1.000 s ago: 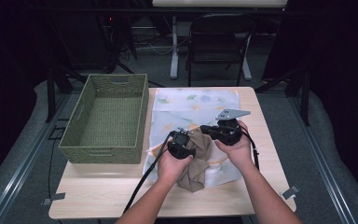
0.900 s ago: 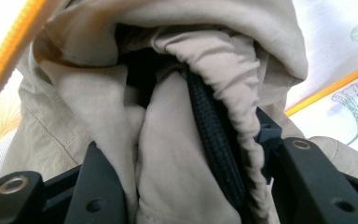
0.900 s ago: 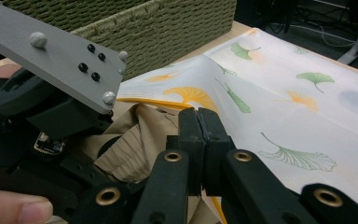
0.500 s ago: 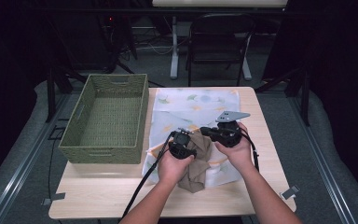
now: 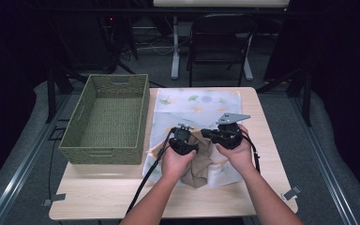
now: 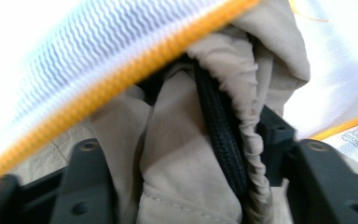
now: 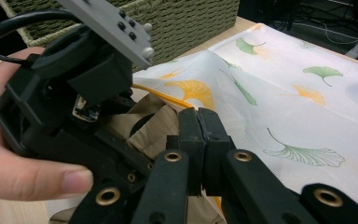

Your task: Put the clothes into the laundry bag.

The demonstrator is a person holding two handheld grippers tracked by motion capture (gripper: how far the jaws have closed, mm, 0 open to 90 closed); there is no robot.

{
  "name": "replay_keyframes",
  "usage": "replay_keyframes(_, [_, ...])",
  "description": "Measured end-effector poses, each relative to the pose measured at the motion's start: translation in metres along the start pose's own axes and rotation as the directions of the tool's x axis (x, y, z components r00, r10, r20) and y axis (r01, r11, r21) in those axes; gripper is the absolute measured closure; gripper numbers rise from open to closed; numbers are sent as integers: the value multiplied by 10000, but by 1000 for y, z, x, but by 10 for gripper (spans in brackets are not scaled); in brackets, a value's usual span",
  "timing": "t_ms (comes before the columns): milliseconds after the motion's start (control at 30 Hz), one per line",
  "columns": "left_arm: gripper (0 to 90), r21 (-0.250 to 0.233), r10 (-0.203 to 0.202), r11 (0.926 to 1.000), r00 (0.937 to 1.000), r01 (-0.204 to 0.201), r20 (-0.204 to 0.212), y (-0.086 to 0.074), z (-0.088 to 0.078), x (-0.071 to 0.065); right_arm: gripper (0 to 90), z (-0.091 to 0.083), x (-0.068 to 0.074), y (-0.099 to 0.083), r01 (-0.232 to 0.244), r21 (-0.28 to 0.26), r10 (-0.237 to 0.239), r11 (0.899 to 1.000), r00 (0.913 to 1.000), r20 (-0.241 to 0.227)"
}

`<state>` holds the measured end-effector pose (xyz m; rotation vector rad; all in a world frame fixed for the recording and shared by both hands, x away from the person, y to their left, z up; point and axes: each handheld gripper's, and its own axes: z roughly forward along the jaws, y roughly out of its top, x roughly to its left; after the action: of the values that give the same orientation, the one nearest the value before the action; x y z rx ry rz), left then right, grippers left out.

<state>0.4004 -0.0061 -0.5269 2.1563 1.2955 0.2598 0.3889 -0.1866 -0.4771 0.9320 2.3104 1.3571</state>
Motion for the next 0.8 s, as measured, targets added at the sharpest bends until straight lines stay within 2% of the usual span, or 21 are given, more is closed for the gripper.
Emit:
replay_keyframes(67, [370, -216, 33, 9998, 10000, -35, -81, -1, -4, -2, 897, -1, -1, 0, -36, 10, 36, 10000, 10000, -31])
replay_keyframes(167, [322, -118, 11, 9999, 10000, -10, 77, -1, -9, -5, 896, -1, -2, 0, -141, -68, 141, 9999, 9999, -37])
replay_keyframes(300, [298, -295, 4, 9996, 9998, 2, 213, -5, -20, -6, 896, -2, -3, 0, -136, -62, 136, 9999, 9999, -28])
replay_keyframes(433, [297, -426, -111, 9990, 9989, 131, 456, -13, -32, -2, 896, 0, -3, -1, -84, 7, 84, 10000, 10000, 21])
replay_keyframes(533, [300, -379, -73, 9992, 9989, 91, 462, -21, -37, 1, 896, 0, -3, -1, -90, 53, 90, 9999, 10000, 37])
replay_keyframes(733, [335, -269, -78, 9996, 9983, 94, 583, -37, -37, 4, 896, 1, -2, -2, -69, 44, 68, 10000, 10000, 46])
replay_keyframes(800, [387, -234, -32, 9997, 9981, 46, 608, -39, -37, 5, 896, 1, -2, -2, -53, 48, 53, 10000, 10000, 50])
